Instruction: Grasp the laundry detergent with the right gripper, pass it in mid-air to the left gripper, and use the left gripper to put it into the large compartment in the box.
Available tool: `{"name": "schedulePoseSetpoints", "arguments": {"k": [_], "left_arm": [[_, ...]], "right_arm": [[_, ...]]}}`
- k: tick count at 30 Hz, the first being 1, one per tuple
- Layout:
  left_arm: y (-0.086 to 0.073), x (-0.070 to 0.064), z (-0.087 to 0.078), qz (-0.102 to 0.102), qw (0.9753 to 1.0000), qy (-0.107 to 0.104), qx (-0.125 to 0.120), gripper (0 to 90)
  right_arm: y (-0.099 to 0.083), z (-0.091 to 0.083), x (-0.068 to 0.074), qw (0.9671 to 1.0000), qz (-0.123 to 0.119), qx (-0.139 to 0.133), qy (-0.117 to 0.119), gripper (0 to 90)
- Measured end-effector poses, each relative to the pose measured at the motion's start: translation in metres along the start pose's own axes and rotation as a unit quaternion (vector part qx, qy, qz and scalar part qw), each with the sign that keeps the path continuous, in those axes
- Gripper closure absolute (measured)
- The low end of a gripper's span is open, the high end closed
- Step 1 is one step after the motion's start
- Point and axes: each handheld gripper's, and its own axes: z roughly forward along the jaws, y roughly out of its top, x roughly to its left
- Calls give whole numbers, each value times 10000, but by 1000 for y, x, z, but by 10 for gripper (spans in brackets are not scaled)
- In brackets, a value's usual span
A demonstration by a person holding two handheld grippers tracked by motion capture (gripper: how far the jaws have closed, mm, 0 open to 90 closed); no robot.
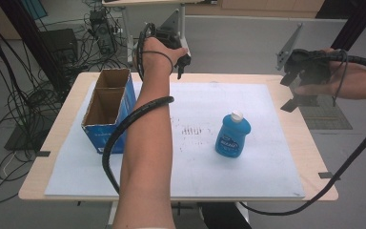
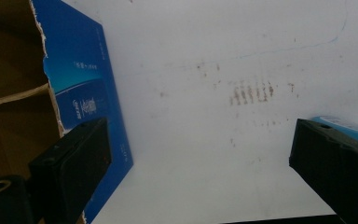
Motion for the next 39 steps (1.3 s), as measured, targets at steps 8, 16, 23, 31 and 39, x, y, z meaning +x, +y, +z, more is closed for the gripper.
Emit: {"name": "schedulePoseSetpoints", "arguments": {"k": [8,16,23,31,39], "left_arm": [[-1,1,-2,-9,10000,13,-3,61],[-1,1,-3,-7,10000,9,-7,61],[-2,1,-2,7,10000,16,8,61],[-4,2,-5,15,10000,14,-13,60],[-6,1,-3,21,10000,16,-28,61]], "right_arm": [[1,-1,0,10000,-1,17,-3,75],[0,-1,0,10000,5,57,-6,75],[-1,2,1,9999,-11,102,-4,68],[-6,11,3,9999,-30,106,10,67],[-15,26,6,10000,39,52,60,60]]}}
